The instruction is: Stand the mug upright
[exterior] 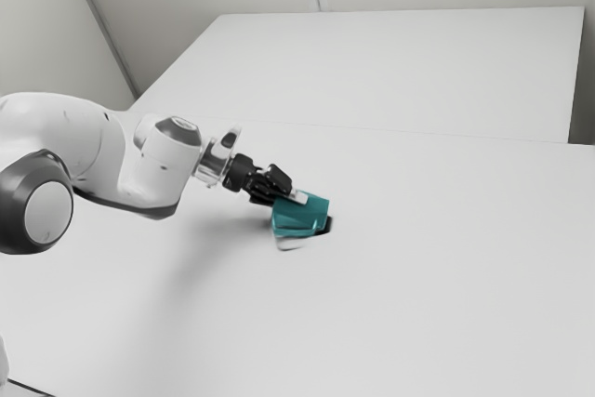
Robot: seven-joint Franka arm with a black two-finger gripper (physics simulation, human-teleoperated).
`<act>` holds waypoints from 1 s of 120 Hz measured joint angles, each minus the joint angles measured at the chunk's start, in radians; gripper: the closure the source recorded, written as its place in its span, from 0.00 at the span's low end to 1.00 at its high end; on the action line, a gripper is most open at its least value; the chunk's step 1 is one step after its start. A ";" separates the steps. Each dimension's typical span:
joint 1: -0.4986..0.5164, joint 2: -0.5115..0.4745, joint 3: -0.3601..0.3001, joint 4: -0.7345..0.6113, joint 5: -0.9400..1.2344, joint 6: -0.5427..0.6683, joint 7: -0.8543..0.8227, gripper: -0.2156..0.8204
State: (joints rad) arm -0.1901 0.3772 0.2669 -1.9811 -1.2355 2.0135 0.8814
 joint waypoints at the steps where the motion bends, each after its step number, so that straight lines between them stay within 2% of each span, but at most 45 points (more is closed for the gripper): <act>1: 0.000 0.000 0.000 0.001 0.000 0.000 0.000 0.82; 22: -0.003 -0.002 0.000 0.047 0.014 -0.001 0.000 0.92; 47: -0.002 -0.044 0.004 0.083 0.110 -0.019 -0.008 0.94; 80: -0.002 -0.105 0.027 0.153 0.449 -0.086 -0.086 0.96; 120: -0.001 -0.165 0.004 0.168 0.879 -0.129 -0.262 0.96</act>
State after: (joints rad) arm -0.1910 0.2122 0.2713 -1.8134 -0.3568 1.8846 0.6198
